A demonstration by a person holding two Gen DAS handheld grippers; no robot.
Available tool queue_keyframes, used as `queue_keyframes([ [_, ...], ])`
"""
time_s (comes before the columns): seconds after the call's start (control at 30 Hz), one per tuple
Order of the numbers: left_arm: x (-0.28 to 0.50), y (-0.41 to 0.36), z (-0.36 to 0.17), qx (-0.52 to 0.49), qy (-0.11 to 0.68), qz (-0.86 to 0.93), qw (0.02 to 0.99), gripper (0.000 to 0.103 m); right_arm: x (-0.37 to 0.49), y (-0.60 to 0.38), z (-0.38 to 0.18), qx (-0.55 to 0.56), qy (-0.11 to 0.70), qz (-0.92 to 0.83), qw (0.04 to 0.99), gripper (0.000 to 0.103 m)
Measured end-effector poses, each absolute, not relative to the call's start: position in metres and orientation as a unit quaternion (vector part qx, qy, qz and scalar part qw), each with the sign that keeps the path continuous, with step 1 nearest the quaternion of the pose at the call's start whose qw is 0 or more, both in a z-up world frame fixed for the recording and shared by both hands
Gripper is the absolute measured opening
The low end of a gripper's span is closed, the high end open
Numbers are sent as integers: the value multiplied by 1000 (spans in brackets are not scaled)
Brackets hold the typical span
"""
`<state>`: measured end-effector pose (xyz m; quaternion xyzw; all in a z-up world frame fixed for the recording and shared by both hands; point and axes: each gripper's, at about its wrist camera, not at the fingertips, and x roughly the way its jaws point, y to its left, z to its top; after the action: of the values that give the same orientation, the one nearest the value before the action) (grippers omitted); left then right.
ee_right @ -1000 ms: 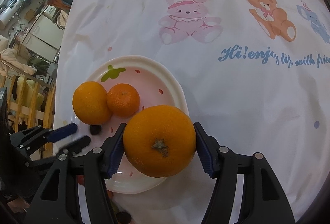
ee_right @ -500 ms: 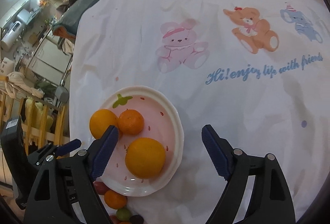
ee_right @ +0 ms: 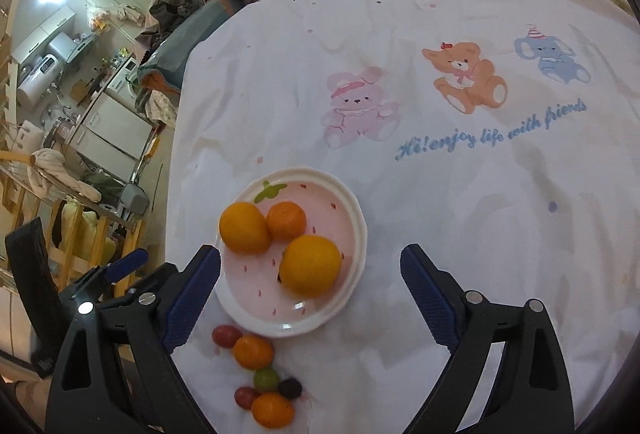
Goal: Organize fruits
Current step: 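Withdraw both tools and close the right tool on another orange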
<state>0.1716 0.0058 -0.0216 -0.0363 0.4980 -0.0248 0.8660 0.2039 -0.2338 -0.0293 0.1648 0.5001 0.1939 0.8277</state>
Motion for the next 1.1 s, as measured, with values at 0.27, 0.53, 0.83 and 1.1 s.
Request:
queue_keyframes([
  [0.27,141,18,-13,-55,489,-3,870,68,165,-238,-21,163,493,192,833,94],
  [0.53,116,23,-19,-66,499,13,864,68,133,-247,-28,186,503,185,824,94],
  [0.83,108,23,-26,-67,509,12,858,68,120,-245,-47,171,517,158,824,94],
  [1.1,109,25,-38,-68,526,16,847,68,120,-229,-63,148,541,159,813,94],
])
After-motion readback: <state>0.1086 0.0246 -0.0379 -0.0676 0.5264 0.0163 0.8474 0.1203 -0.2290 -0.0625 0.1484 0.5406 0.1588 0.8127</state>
